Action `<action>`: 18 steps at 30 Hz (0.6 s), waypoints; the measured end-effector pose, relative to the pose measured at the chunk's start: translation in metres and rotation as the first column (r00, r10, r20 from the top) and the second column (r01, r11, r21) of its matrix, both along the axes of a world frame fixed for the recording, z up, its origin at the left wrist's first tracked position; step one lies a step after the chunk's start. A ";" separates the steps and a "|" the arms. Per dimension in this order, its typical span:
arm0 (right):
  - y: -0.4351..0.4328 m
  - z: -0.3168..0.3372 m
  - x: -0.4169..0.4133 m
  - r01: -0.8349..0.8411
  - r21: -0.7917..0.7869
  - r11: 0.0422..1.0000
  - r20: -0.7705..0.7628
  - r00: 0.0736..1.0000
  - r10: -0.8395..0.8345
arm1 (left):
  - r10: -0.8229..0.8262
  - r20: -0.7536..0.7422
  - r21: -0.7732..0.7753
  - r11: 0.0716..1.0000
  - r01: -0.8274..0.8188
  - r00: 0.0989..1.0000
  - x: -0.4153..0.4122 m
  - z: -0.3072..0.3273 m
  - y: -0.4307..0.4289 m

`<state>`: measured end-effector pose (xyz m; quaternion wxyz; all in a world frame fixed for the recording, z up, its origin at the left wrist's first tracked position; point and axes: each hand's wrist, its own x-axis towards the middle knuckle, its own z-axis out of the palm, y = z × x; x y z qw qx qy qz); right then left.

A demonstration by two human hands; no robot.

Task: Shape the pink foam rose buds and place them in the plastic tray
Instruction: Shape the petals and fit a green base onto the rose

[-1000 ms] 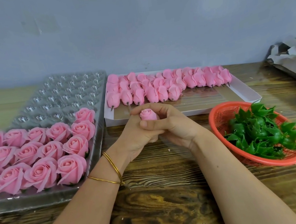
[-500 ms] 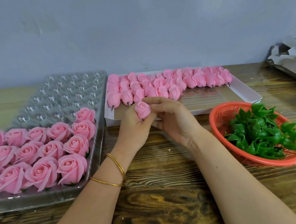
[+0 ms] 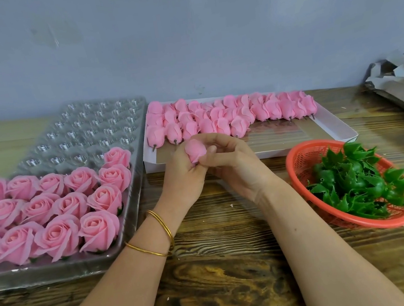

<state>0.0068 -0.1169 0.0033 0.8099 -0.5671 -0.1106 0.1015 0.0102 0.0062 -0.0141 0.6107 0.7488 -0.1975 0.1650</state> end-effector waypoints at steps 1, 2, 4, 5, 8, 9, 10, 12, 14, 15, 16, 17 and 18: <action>0.000 0.000 0.001 -0.003 0.012 1.000 -0.016 1.000 0.003 | 0.010 -0.008 -0.007 1.000 -0.010 1.000 0.001 -0.001 0.001; 0.001 0.000 0.002 -0.003 0.030 1.000 -0.035 0.999 0.004 | 0.030 -0.022 -0.013 0.999 -0.030 0.999 0.001 -0.001 0.001; 0.001 0.001 0.003 0.017 0.066 0.998 -0.073 0.997 -0.012 | 0.091 -0.045 -0.036 0.995 -0.093 0.995 0.000 -0.001 0.002; 0.001 0.001 0.005 0.037 0.081 0.996 -0.094 0.995 -0.030 | 0.113 -0.052 -0.058 0.992 -0.116 0.992 0.001 0.000 0.002; 0.001 0.000 0.007 0.083 0.104 0.991 -0.125 0.990 -0.070 | 0.126 -0.062 -0.133 0.982 -0.133 0.990 0.001 0.002 0.002; 0.002 -0.001 0.007 0.091 0.094 0.991 -0.117 0.990 -0.080 | 0.127 -0.068 -0.154 0.979 -0.136 0.990 0.001 0.003 0.002; 0.002 -0.001 0.006 0.098 0.081 0.992 -0.102 0.991 -0.090 | 0.129 -0.073 -0.173 0.975 -0.140 0.989 0.001 0.002 0.002; 0.004 -0.003 0.005 0.114 0.048 0.992 -0.083 0.990 -0.110 | 0.133 -0.102 -0.202 0.968 -0.151 0.986 0.000 0.003 0.002; 0.005 -0.004 0.003 0.117 0.025 0.993 -0.080 0.990 -0.115 | 0.097 -0.170 -0.263 0.955 -0.140 0.981 -0.002 0.004 0.001; 0.005 -0.004 0.003 0.108 0.027 0.994 -0.076 0.991 -0.106 | 0.073 -0.205 -0.296 0.946 -0.133 0.976 -0.002 0.005 0.001; 0.006 -0.004 0.002 0.097 0.031 0.995 -0.072 0.993 -0.095 | 0.052 -0.235 -0.325 0.937 -0.129 0.971 -0.001 0.005 0.001; 0.007 -0.004 0.002 0.088 0.029 0.996 -0.069 0.994 -0.086 | 0.036 -0.257 -0.343 0.931 -0.126 0.966 -0.001 0.005 0.001; 0.007 -0.003 0.001 0.080 0.020 0.997 -0.069 0.995 -0.078 | 0.021 -0.273 -0.357 0.926 -0.121 0.962 -0.002 0.006 0.000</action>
